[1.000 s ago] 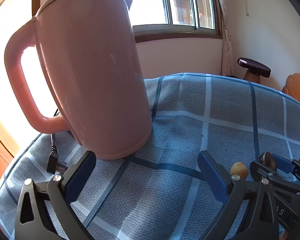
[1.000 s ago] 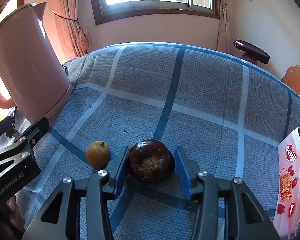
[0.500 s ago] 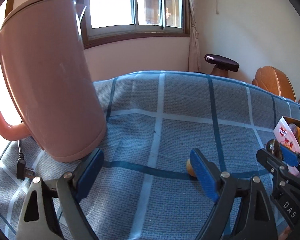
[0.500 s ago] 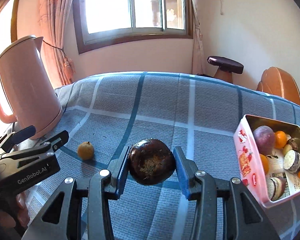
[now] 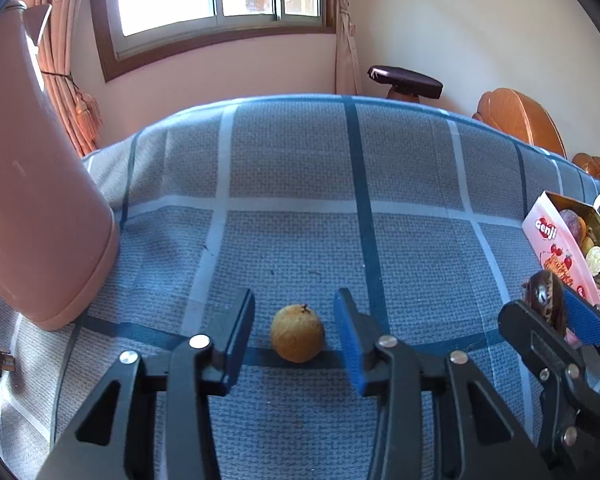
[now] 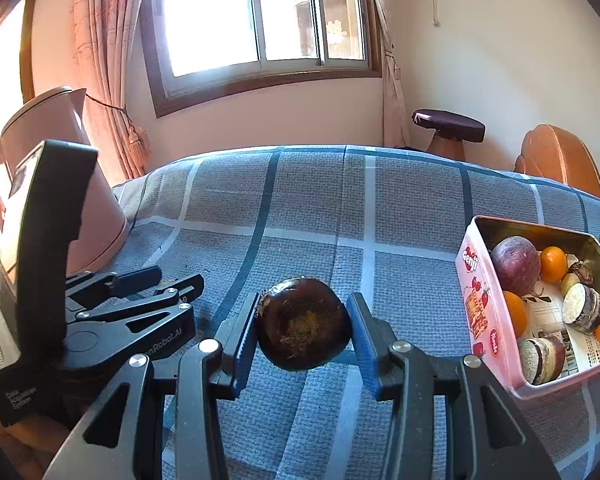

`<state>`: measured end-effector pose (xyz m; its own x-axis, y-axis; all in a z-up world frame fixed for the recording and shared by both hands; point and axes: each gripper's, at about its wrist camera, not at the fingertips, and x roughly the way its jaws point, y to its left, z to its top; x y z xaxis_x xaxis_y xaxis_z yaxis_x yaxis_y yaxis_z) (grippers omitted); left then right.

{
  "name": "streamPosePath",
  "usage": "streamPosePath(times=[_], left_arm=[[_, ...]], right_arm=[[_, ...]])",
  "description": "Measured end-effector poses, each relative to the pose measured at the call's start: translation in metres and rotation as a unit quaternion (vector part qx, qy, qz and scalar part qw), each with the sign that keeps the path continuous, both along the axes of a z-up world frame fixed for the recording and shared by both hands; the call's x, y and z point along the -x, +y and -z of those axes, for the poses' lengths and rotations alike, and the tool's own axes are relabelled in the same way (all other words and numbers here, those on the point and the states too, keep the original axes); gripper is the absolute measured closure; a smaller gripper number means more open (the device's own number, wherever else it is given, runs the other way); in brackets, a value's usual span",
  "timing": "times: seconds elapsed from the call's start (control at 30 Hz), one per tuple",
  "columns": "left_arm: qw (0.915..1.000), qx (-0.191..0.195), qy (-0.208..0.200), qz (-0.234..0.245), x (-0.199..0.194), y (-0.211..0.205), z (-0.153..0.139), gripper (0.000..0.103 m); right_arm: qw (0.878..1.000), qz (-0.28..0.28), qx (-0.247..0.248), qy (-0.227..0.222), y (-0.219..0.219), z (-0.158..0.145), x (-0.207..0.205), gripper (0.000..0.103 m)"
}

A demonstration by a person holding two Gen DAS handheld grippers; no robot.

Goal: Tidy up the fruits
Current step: 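Grasp the small yellow fruit with the left gripper while the right grasps the dark brown fruit, then lift both fruits and carry them over the pink tin box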

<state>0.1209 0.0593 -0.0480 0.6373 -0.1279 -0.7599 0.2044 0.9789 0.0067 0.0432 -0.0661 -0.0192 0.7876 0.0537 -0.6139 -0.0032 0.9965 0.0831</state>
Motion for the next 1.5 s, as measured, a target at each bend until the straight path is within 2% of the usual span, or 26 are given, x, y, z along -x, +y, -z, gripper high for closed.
streamPosePath(times=[0.1,0.33,0.6,0.73,1.0,1.3,1.5], left_arm=[[0.9999,0.005,0.012,0.000,-0.003,0.000,0.003,0.075],[0.9999,0.010,0.008,-0.001,-0.001,0.002,0.000,0.076],[0.9949,-0.010,-0.087,-0.050,0.023,0.011,-0.021,0.076],[0.9907,-0.006,-0.116,-0.071,0.033,0.020,-0.027,0.076],[0.9861,0.002,-0.138,-0.092,0.054,0.025,-0.029,0.076],[0.9817,-0.001,-0.163,-0.099,0.072,0.021,-0.033,0.076],[0.9814,0.006,-0.164,-0.101,0.080,0.019,-0.033,0.076]], right_arm=[[1.000,-0.004,-0.001,0.003,0.001,0.001,-0.001,0.057],[1.000,0.003,0.004,-0.005,0.002,0.000,0.001,0.057],[0.999,0.013,0.020,-0.027,0.004,-0.005,0.009,0.057],[0.999,0.015,0.028,-0.044,0.005,-0.008,0.014,0.057],[0.996,0.018,0.049,-0.074,0.011,-0.015,0.027,0.057],[0.995,0.022,0.057,-0.084,0.007,-0.017,0.039,0.057],[0.994,0.024,0.060,-0.088,0.004,-0.017,0.048,0.057]])
